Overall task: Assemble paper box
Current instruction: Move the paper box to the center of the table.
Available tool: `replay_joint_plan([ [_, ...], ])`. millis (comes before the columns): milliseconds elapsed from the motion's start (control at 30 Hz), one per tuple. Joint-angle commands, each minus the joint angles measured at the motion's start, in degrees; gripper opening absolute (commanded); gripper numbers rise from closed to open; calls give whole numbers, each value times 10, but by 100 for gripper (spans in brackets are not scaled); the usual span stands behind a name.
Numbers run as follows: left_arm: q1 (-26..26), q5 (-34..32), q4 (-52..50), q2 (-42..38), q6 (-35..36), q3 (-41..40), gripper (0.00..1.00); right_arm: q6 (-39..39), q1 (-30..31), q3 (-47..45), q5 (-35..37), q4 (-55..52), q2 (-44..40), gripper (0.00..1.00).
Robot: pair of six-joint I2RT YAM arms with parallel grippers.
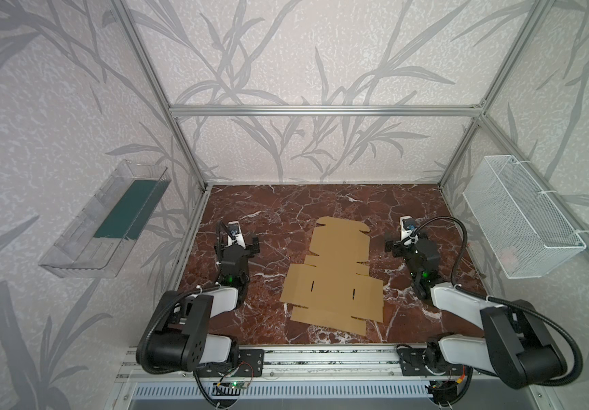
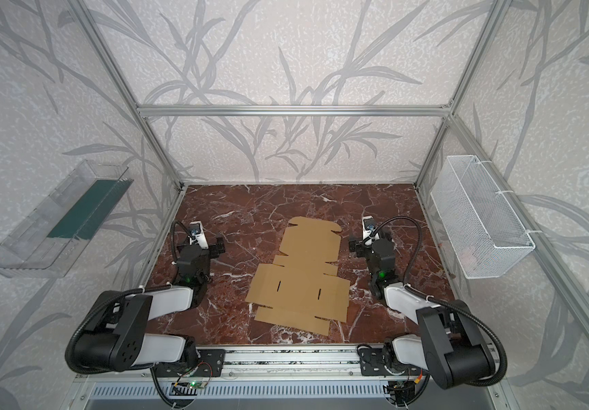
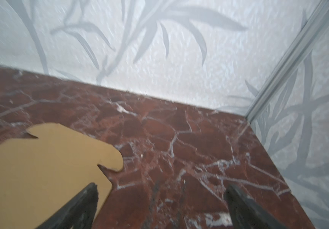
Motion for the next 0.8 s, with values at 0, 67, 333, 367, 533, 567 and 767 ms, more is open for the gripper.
replay_joint_plan([
  [0, -43, -48, -21, -49, 42, 9, 99, -2, 31, 26, -20, -32, -71, 99],
  [67, -67, -77, -45, -93, 23, 16, 99, 53, 31, 52, -77, -96, -113, 99],
  [333, -58, -220, -306, -389, -502, 7, 99, 354, 26, 25, -179, -121, -214, 99],
  [367, -41, -194, -337, -425, -535, 0, 99, 361, 26, 26, -171, -146, -224, 99],
  [533, -7, -15, -431, -465, -502, 40, 99, 404, 28, 40, -191, -204, -222, 99],
  [567, -9, 6, -438, -460, -483, 48, 99, 412, 29, 48, -201, -222, -217, 99],
  [767, -22, 29, -609, -432, -479, 134, 99, 376, 52, 135, -200, -452, -192, 99],
])
